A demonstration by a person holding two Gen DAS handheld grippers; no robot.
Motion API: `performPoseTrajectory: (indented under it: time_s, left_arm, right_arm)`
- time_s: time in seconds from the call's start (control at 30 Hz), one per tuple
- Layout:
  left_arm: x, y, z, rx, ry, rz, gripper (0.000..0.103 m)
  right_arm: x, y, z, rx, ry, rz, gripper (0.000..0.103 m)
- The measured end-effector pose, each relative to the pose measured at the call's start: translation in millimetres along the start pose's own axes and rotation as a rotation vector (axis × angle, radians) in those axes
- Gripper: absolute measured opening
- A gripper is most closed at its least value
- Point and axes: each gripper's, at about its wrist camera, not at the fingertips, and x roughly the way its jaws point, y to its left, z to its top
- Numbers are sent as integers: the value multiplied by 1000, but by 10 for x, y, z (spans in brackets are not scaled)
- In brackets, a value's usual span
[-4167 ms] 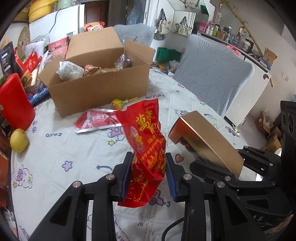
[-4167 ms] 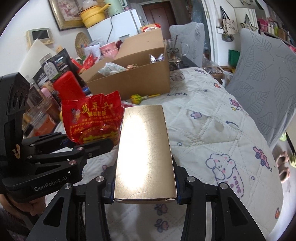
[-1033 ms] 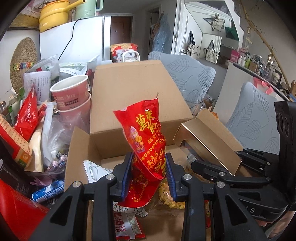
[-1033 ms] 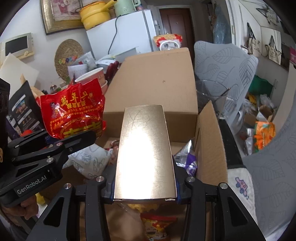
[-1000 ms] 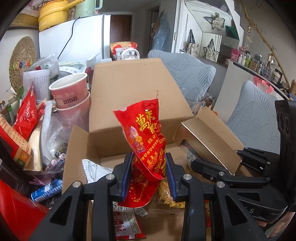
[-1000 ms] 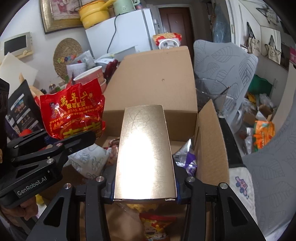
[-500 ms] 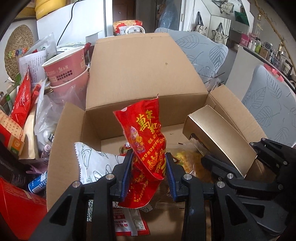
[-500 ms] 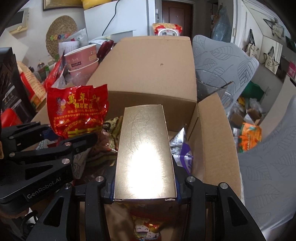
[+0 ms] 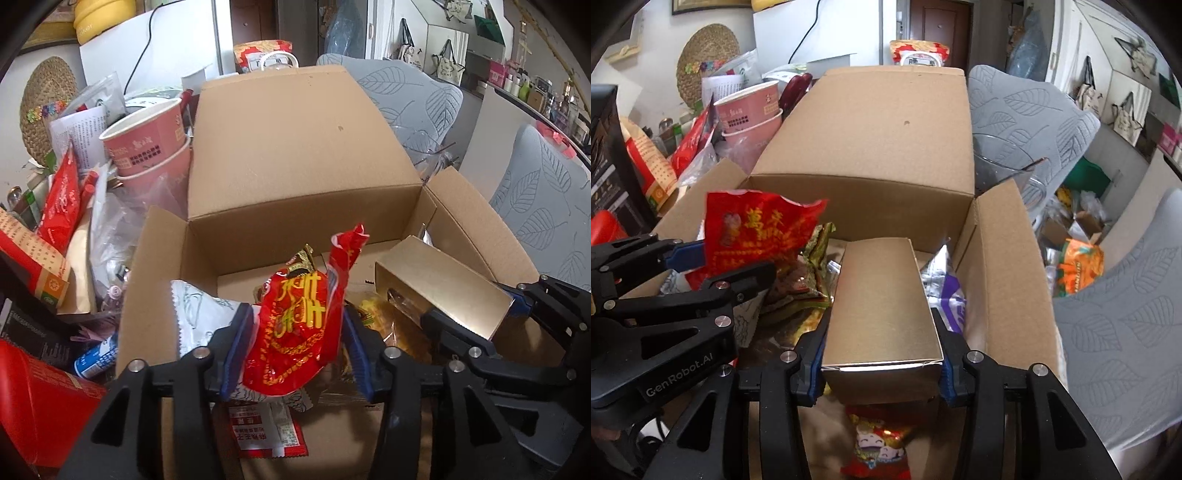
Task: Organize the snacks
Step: 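Lower both grippers into the box and open them to release both snacks, then withdraw both tools from the box toward the pink pack on the table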
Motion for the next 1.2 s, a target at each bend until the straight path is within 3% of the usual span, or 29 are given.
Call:
performPoseTrajectory:
  time_s: [0.23, 0.8, 1.2]
  left_arm:
    - [-275, 60, 39, -15, -37, 4, 59]
    - [-1364, -47, 88, 2, -198, 14, 59]
    - [-2158, -162, -173, 32, -304, -16, 59]
  right_arm:
    - [-211, -1, 39, 12, -28, -5, 59]
    - [-1129, 70, 61, 18, -171, 25, 59]
    - [-1945, 203, -206, -9, -306, 13, 59]
